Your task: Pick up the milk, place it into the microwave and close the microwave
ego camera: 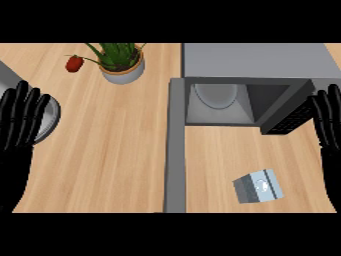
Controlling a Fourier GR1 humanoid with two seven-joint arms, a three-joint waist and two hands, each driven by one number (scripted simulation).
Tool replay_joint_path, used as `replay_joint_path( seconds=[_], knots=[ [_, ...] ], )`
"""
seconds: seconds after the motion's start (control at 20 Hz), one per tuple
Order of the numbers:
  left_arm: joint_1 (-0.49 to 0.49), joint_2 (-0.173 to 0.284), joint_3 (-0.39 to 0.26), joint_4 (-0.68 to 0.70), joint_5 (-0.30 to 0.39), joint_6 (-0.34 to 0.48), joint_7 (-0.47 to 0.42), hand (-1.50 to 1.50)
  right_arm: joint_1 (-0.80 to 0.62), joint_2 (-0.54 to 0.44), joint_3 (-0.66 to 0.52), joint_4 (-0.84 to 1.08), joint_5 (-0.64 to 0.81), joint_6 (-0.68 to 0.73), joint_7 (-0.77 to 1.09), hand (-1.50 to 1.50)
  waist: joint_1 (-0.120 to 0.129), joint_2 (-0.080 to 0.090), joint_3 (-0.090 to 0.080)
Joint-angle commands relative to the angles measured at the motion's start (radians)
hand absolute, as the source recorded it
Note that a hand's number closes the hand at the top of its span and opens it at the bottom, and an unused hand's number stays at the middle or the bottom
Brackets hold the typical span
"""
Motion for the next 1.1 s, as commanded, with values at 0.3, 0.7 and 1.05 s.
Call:
replay_joint_path(
  seconds=[0.3,0.7,1.05],
  knots=[
    [0.017,-0.087,0.096,0.082,0.246,0.002,0.069,-1.5,0.308,-0.009,0.133,-0.302,-0.063,0.084,0.149,-1.5,-0.036,0.017,0.009],
    [0.157,-0.085,0.133,0.106,0.311,-0.102,-0.064,-1.5,0.576,0.001,0.178,-0.306,-0.015,0.146,-0.031,-1.5,-0.02,0.022,0.01],
    [0.288,-0.105,0.097,0.091,0.28,-0.163,-0.164,-1.5,0.597,0.038,0.21,-0.253,0.058,0.124,-0.052,-1.5,-0.012,0.023,0.01]
  ],
)
